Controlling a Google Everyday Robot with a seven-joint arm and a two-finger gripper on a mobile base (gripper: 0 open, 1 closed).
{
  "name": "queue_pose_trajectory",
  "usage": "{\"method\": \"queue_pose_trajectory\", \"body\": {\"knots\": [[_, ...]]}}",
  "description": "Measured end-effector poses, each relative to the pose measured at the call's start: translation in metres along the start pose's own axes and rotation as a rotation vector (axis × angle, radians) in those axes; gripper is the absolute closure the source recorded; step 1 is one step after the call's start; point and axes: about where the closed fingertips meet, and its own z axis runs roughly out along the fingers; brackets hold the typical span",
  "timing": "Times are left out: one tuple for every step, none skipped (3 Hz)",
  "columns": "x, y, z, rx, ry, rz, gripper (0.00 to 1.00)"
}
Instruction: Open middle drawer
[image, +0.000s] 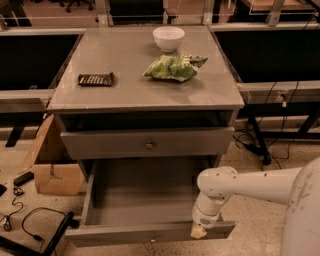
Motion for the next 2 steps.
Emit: {"method": "queue_pose_trajectory", "body": {"knots": [[0.0000,0.0000,0.0000,0.000,0.000,0.000,0.58],[0.0000,0.0000,0.0000,0.000,0.000,0.000,0.34]]}}
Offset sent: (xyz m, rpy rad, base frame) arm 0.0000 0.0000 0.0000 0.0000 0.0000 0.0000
